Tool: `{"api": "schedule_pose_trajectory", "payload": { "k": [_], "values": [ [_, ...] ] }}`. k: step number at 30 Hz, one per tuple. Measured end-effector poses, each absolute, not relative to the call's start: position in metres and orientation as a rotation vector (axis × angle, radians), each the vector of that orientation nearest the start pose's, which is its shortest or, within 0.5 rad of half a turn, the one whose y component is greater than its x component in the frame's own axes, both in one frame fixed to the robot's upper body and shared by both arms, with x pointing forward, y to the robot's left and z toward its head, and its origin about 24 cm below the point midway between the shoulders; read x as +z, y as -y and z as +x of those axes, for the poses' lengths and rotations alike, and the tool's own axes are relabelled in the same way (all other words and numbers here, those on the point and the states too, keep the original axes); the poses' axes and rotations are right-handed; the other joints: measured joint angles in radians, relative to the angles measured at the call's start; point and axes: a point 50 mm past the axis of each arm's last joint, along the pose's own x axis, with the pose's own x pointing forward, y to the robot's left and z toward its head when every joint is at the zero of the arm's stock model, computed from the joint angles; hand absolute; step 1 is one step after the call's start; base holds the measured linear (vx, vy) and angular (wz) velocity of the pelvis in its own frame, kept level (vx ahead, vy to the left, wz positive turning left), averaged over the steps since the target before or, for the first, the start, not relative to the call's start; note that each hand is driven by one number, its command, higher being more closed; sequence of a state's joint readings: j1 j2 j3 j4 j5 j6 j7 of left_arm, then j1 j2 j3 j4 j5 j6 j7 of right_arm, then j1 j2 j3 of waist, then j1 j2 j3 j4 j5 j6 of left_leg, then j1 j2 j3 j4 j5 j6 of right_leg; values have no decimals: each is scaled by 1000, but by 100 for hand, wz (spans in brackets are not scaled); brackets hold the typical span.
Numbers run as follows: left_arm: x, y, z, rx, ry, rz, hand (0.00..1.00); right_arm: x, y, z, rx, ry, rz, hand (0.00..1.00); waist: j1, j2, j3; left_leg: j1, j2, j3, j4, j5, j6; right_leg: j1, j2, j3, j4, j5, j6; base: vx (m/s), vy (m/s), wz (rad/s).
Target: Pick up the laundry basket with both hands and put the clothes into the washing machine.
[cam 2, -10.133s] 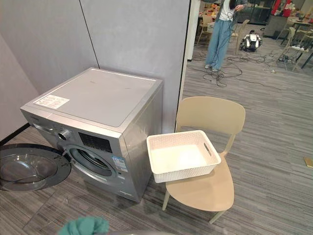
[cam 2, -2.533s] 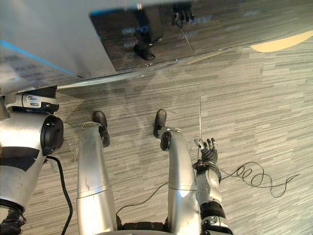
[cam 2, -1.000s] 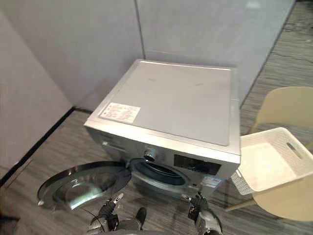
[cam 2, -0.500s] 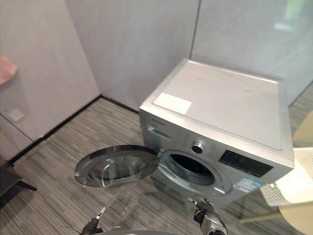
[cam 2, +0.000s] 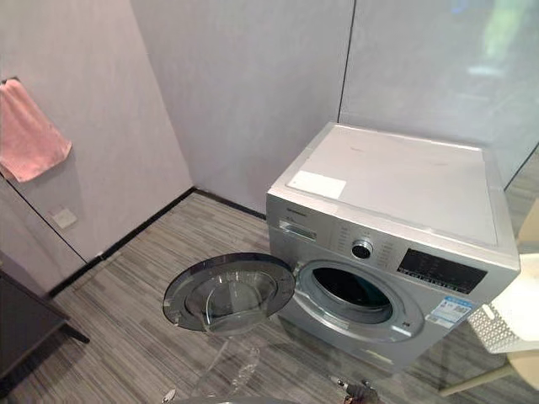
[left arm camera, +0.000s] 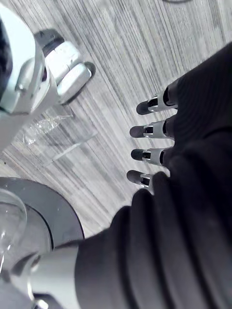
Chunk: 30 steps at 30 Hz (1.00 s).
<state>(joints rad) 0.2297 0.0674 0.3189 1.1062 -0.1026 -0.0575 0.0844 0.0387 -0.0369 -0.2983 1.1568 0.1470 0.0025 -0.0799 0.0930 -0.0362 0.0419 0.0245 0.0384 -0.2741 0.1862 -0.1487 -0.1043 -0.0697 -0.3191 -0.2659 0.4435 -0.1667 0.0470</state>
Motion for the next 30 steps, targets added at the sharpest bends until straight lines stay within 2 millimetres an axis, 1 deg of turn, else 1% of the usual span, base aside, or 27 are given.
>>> {"api": "schedule_pose_trajectory", "payload": {
  "k": [1,2,4,5,6,9,10,11,12,13,14,15,16,17,18,19,20,21,22,23,24,25,26,27,28,29,30],
  "values": [
    [-167,-232,12,579,-1236,-126,0,-170,187,80,-420,-1183,247,0,6,-48,-1,-2,-3,0,23,-11,-10,3,31,0,21,-49,57,38,-138,6],
    [-167,-235,8,604,-1244,-143,0,-171,185,80,-426,-1179,267,0,6,-61,-4,-7,4,-13,45,-20,-12,3,45,-8,25,-64,57,44,-169,5],
    [-167,-234,11,608,-1237,-163,0,-171,186,78,-440,-1178,274,0,2,-59,-7,-20,15,-27,41,-19,-11,-2,71,13,22,-92,80,11,-83,19],
    [-167,-233,15,606,-1230,-167,0,-171,187,76,-443,-1183,273,0,1,-56,-7,-25,15,-32,38,-17,-12,-2,82,29,17,-94,79,4,-52,35],
    [-167,-230,22,596,-1214,-176,0,-172,188,70,-457,-1196,281,0,4,-46,-11,-29,15,-46,25,-6,-9,6,99,48,-5,-93,77,30,-31,34],
    [-168,-222,31,577,-1197,-204,0,-173,189,67,-476,-1202,292,0,1,-15,-28,-32,13,-63,-7,24,-9,38,115,51,-90,-81,82,74,41,27],
    [-169,-217,36,568,-1188,-218,0,-172,192,67,-474,-1200,279,0,2,9,-46,-47,13,-63,-9,28,-6,49,127,56,-147,-58,81,136,118,4],
    [-169,-213,41,565,-1167,-233,0,-171,193,72,-461,-1188,268,0,5,23,-55,-55,15,-52,-11,32,-3,54,141,81,-199,-28,79,139,123,-11],
    [-168,-212,42,564,-1160,-238,0,-170,191,77,-449,-1179,266,0,4,24,-55,-57,15,-44,-10,33,-3,58,145,92,-224,-10,78,110,103,-27],
    [-168,-211,43,563,-1157,-243,0,-169,187,85,-429,-1158,270,0,1,32,-51,-60,15,-32,-7,32,-3,70,149,102,-264,19,79,59,53,-23],
    [-168,-211,45,558,-1155,-240,0,-169,184,88,-419,-1146,271,0,1,33,-50,-63,14,-26,-6,32,-2,74,150,107,-279,31,81,78,52,-17],
    [-168,-210,51,549,-1142,-241,0,-167,180,95,-399,-1123,269,0,-2,33,-46,-65,14,-23,7,24,1,87,154,108,-300,44,76,80,43,-6],
    [-166,-207,61,532,-1114,-245,0,-165,175,103,-361,-1101,253,0,-4,49,-28,-72,21,-22,45,0,-4,94,166,111,-303,45,73,62,23,-4],
    [-164,-204,70,523,-1081,-251,0,-163,170,109,-327,-1085,239,0,-2,61,-14,-86,33,-15,97,-18,-20,101,174,114,-301,45,68,12,17,-5],
    [-159,-202,82,509,-1028,-249,0,-162,164,116,-296,-1069,234,0,2,66,-1,-144,26,16,224,-21,-25,101,176,127,-294,46,65,-22,13,-8],
    [-156,-199,92,493,-991,-251,0,-161,163,120,-291,-1061,235,0,3,74,8,-176,25,32,296,-19,-26,103,177,128,-291,47,63,-47,28,-8],
    [-148,-191,106,475,-916,-285,0,-159,165,126,-295,-1046,233,0,3,94,23,-222,19,35,403,-14,-34,117,186,125,-290,46,65,-50,15,-5],
    [-142,-187,115,470,-863,-313,0,-159,168,127,-303,-1044,224,0,3,105,29,-239,15,33,442,-1,-47,121,186,126,-290,44,65,-45,18,-2],
    [-134,-187,121,472,-803,-330,0,-158,170,126,-316,-1045,215,0,2,99,34,-248,9,32,449,21,-51,119,173,128,-291,43,64,-20,33,-5],
    [-116,-195,134,489,-688,-341,0,-159,174,124,-336,-1047,211,0,2,91,36,-263,-2,49,460,40,-47,118,139,128,-294,52,51,-4,40,-9],
    [-106,-201,139,500,-629,-339,0,-158,177,124,-346,-1044,207,0,2,96,39,-272,11,61,487,31,-34,118,138,128,-296,56,50,11,54,-15],
    [-85,-212,148,522,-511,-320,0,-158,182,120,-370,-1035,199,0,3,102,39,-272,53,86,518,32,-30,119,140,130,-295,59,57,8,68,-12],
    [-74,-218,152,529,-451,-311,0,-157,184,118,-380,-1032,198,0,2,103,38,-258,69,89,508,45,-35,117,140,133,-296,56,62,25,127,-14],
    [-55,-227,158,533,-349,-290,0,-157,185,115,-392,-1026,201,0,3,96,33,-237,54,99,476,35,-33,119,132,146,-306,50,71,22,106,-6],
    [-45,-232,161,537,-304,-280,0,-157,186,114,-397,-1026,204,0,2,85,27,-235,47,100,457,35,-34,120,131,146,-318,50,73,62,82,9],
    [-24,-238,168,539,-203,-271,0,-159,181,109,-395,-1038,215,0,-1,54,23,-226,29,94,402,34,-34,119,121,157,-346,67,58,49,27,21],
    [-13,-240,174,536,-152,-259,0,-159,180,108,-395,-1043,220,0,-1,45,23,-217,27,93,378,29,-41,121,117,156,-350,82,57,67,50,28]
  ]
}}
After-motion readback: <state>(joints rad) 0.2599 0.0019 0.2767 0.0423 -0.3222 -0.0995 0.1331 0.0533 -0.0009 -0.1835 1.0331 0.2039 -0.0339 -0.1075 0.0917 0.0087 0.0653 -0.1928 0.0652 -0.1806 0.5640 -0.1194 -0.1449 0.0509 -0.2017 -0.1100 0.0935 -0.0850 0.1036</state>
